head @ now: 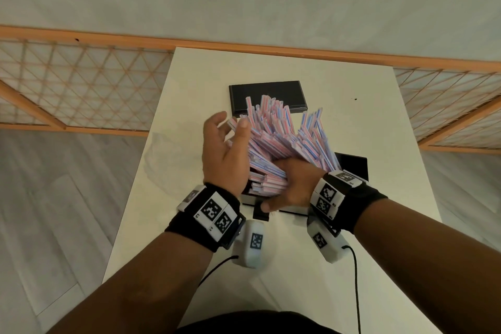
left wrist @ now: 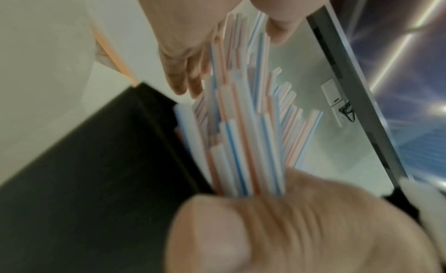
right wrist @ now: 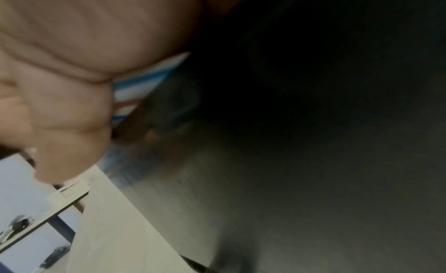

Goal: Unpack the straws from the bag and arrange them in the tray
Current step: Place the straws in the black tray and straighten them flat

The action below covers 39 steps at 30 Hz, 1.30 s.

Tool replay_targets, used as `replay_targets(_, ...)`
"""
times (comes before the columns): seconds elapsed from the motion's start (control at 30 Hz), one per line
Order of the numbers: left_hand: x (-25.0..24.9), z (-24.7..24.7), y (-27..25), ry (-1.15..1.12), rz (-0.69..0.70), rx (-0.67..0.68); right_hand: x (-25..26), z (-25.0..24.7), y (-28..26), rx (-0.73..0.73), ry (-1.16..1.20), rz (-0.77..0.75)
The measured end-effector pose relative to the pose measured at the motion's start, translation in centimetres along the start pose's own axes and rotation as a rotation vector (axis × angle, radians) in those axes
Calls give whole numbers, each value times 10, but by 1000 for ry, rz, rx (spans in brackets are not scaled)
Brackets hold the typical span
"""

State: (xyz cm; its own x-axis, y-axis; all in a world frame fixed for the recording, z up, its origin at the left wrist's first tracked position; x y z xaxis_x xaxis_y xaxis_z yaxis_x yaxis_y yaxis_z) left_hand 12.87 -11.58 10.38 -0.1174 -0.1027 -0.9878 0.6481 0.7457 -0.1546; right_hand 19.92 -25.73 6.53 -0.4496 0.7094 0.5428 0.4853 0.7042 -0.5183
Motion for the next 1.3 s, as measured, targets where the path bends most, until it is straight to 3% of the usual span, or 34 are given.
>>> replay_targets(0.13, -2, -1, 4, 44, -41, 12, -3, 5, -3, 5, -60, 5)
replay_targets(0.33, 17, 19, -11, 378, -200, 278, 9, 1, -13, -97, -201, -36)
replay_targets(0.43, 26, 25, -19, 426, -210, 378, 9, 4, -13, -121, -225, -21)
replay_targets(0.63, 25, 7, -5, 163, -235, 175, -11, 2, -30, -160, -143, 27)
replay_targets(0.73, 27, 7, -9, 138, -273, 181, -19, 6, -38, -130, -178, 37)
replay_targets(0.9, 33, 11, -16, 201, -265, 215, -22, 0, -57, -311, -195, -40)
replay_targets(1.1, 37, 18, -20, 266, -295, 280, -20, 17, -51, -212, -195, -21)
replay_targets(1.3, 35, 11, -16, 179, -298, 171, -26, 19, -39, -116, -245, 105)
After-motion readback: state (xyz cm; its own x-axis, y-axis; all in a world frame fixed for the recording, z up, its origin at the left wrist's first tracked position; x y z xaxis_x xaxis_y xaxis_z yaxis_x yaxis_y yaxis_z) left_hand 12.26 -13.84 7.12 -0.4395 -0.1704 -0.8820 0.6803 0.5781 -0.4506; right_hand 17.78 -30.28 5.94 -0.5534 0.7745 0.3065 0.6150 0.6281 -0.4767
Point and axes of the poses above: each hand's wrist, its own y-axis towards the middle knuckle, its own z-axis out of the palm, x = y × z, the point moved 6 cm from there along y, towards the middle knuckle, and after that the axes turned 4 degrees about -z, right-handed, at the moved point
